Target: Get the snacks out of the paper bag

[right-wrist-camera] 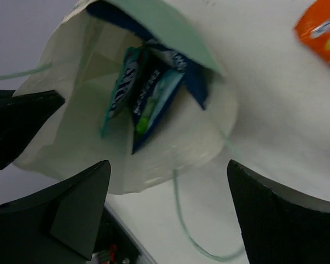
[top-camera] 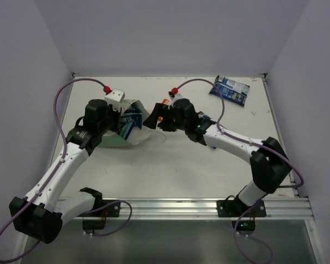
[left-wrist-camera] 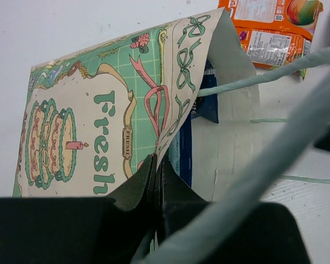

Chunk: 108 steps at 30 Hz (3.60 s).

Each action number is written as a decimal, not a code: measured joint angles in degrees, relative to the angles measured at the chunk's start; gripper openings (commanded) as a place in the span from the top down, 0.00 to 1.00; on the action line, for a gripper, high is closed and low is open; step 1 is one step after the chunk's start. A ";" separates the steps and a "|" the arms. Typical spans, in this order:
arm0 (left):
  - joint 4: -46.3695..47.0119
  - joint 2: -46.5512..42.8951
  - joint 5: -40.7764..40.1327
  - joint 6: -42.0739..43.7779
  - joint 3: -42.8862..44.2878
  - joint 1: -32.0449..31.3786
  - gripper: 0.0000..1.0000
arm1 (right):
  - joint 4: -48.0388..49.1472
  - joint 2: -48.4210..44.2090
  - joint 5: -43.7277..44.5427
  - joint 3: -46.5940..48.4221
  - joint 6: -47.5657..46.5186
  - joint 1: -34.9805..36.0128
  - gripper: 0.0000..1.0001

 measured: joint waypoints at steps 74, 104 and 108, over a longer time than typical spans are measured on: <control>4.48 2.16 -6.32 -2.45 -6.16 3.50 1.00 | -19.52 -15.93 -3.93 -20.26 -2.10 -5.81 0.01; -6.36 -8.44 2.08 -0.57 -5.20 2.34 1.00 | 7.85 17.44 -3.48 13.00 6.01 11.72 0.01; -7.02 -9.90 1.62 -0.57 -5.20 1.75 1.00 | 13.22 21.64 -4.37 11.93 8.55 12.26 0.01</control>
